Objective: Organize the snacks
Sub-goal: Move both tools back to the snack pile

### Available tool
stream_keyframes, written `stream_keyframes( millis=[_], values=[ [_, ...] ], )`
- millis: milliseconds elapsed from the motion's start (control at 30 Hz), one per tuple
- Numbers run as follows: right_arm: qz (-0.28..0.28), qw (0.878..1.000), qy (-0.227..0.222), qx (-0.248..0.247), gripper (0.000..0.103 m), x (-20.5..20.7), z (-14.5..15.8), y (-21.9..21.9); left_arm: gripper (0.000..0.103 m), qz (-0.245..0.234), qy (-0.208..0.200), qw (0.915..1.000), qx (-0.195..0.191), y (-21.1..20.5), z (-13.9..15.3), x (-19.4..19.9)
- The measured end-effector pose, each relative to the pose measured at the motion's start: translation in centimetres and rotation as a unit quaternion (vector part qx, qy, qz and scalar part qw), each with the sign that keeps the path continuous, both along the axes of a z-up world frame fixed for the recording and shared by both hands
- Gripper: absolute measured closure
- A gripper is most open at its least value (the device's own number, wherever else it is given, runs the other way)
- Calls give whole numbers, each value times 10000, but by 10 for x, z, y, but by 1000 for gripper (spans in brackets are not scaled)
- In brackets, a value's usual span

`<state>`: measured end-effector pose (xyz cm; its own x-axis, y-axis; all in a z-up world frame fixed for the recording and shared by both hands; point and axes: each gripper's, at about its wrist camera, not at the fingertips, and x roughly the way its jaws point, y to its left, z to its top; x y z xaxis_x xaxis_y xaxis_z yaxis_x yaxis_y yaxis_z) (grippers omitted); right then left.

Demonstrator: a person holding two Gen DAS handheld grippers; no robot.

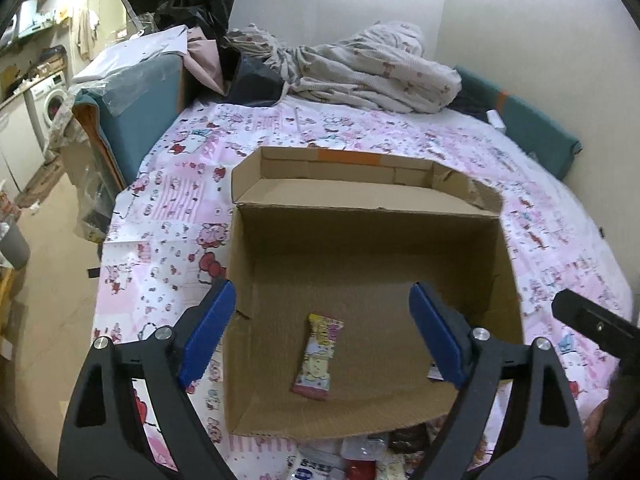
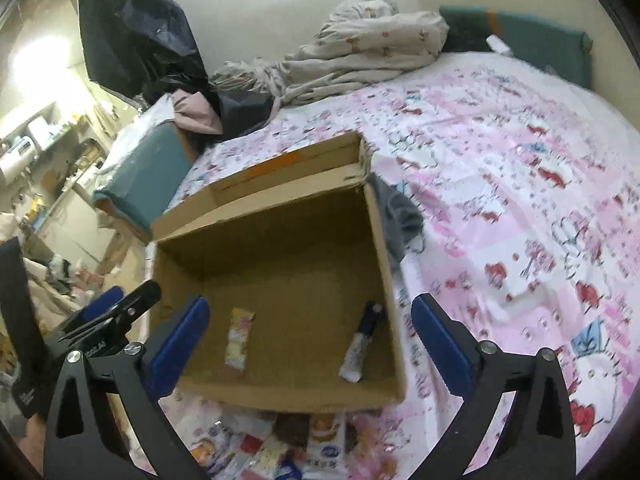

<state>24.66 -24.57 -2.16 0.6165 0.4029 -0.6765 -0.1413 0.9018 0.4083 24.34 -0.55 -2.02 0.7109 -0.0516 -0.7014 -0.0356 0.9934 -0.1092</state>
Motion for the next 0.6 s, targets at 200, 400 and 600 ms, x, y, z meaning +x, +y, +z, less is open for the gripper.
stream_keyframes(
  millis=[200,400,600],
  values=[
    [3,9999,-137,-59,0,-19,9,-4,1,-27,-268,9994,226,-4,14,-17],
    [8,9999,91,75,0,-33,3,-10,1,15,-221,9995,245,0,20,-31],
    [-10,9997,240,15,0,-51,-3,-14,1,212,-51,9997,135,12,23,-45]
  ],
)
